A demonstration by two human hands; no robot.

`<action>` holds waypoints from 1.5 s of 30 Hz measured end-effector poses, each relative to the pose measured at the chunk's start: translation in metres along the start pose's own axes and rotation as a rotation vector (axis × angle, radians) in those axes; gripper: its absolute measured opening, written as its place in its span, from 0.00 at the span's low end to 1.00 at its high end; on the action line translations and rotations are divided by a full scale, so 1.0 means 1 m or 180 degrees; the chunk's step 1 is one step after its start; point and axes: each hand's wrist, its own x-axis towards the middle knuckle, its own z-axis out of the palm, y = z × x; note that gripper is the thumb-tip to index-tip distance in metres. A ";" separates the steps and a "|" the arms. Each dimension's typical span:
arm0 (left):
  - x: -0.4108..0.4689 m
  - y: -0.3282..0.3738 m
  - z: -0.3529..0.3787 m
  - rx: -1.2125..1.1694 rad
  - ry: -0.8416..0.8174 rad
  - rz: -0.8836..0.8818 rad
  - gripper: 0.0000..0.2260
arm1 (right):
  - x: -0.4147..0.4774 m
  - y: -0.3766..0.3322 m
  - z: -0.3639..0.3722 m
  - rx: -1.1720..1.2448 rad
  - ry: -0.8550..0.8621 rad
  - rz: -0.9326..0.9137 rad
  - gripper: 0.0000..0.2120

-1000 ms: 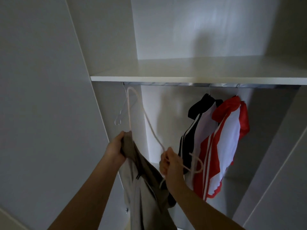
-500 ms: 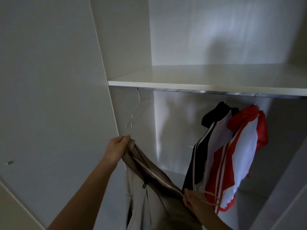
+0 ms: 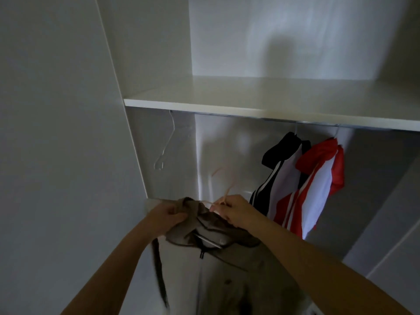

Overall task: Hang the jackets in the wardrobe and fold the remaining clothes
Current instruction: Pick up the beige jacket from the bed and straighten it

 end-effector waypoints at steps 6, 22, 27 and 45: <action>0.082 0.015 0.007 -0.0049 0.0198 0.0064 0.07 | 0.060 -0.012 -0.017 -0.0151 0.0417 -0.0128 0.16; 0.274 0.039 0.046 -0.2160 -0.0158 0.0302 0.11 | 0.226 -0.005 -0.101 -0.0507 0.1517 0.0141 0.20; 0.296 0.065 0.054 -0.2866 -0.0469 0.0273 0.21 | 0.251 -0.025 -0.136 -0.0457 0.1932 -0.0023 0.17; 0.324 0.055 0.075 -0.2529 -0.0513 0.0595 0.17 | 0.239 0.051 -0.099 -0.4353 0.3176 -0.1094 0.19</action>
